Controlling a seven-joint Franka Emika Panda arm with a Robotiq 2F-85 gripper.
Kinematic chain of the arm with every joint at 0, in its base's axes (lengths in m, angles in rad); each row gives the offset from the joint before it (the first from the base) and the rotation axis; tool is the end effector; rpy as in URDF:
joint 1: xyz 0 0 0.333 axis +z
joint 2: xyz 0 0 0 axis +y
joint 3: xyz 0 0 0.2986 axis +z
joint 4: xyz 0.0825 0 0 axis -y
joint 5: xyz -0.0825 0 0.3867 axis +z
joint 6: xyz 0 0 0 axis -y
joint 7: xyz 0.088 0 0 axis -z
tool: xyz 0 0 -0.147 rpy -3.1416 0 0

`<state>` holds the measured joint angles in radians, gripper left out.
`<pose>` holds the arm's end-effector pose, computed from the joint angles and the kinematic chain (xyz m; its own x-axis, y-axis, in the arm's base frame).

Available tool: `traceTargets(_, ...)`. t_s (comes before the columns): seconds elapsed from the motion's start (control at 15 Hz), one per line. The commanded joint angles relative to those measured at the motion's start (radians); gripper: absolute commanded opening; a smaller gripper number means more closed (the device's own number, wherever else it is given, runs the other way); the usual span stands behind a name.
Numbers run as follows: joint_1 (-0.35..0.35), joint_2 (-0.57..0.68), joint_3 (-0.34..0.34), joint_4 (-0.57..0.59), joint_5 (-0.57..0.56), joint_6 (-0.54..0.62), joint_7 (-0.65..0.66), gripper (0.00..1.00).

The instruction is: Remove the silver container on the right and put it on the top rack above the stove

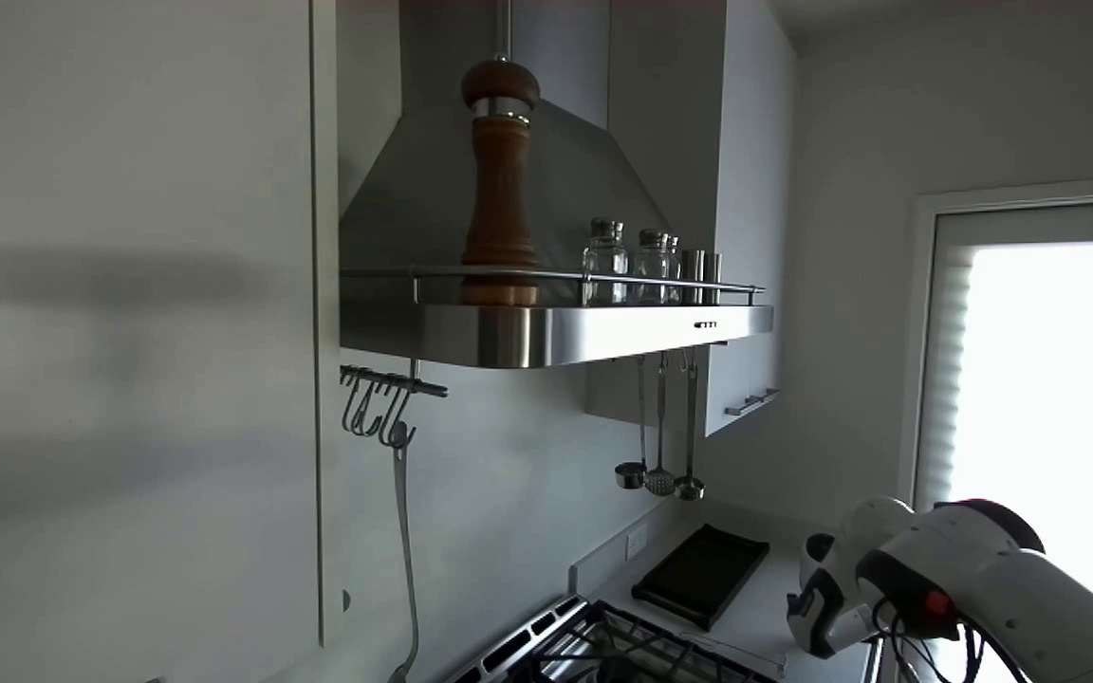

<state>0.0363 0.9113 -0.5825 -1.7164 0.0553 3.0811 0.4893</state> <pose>0.6383 -0.3322 0.1461 0.5961 -0.5085 0.6214 -0.7179 -0.6841 0.1289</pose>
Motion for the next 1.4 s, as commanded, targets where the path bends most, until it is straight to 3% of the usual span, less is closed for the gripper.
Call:
traceTargets(0.0,0.031,0.016,-0.032,-0.02,0.044,0.031,-0.02,0.11)
traceTargets(0.33,0.043,0.013,-0.056,-0.013,0.043,0.027,-0.035,0.11)
traceTargets(0.47,0.018,0.015,-0.024,-0.002,0.045,0.037,-0.051,0.13)
traceTargets(0.53,0.0,0.01,0.001,0.0,0.047,0.048,-0.063,0.2)
traceTargets(0.6,-0.017,0.007,0.023,0.001,0.053,0.062,-0.07,0.19)
traceTargets(0.67,-0.029,0.005,0.04,-0.002,0.058,0.077,-0.078,0.11)
traceTargets(0.93,-0.066,-0.002,0.091,-0.01,0.084,0.128,-0.115,0.11)
traceTargets(1.0,-0.073,-0.001,0.099,-0.009,0.092,0.134,-0.123,0.21)
traceTargets(1.07,-0.08,-0.001,0.106,-0.009,0.097,0.141,-0.132,0.61)
traceTargets(1.2,-0.095,-0.002,0.12,-0.008,0.106,0.151,-0.147,0.67)
traceTargets(1.33,-0.105,0.002,0.131,-0.003,0.111,0.16,-0.164,0.82)
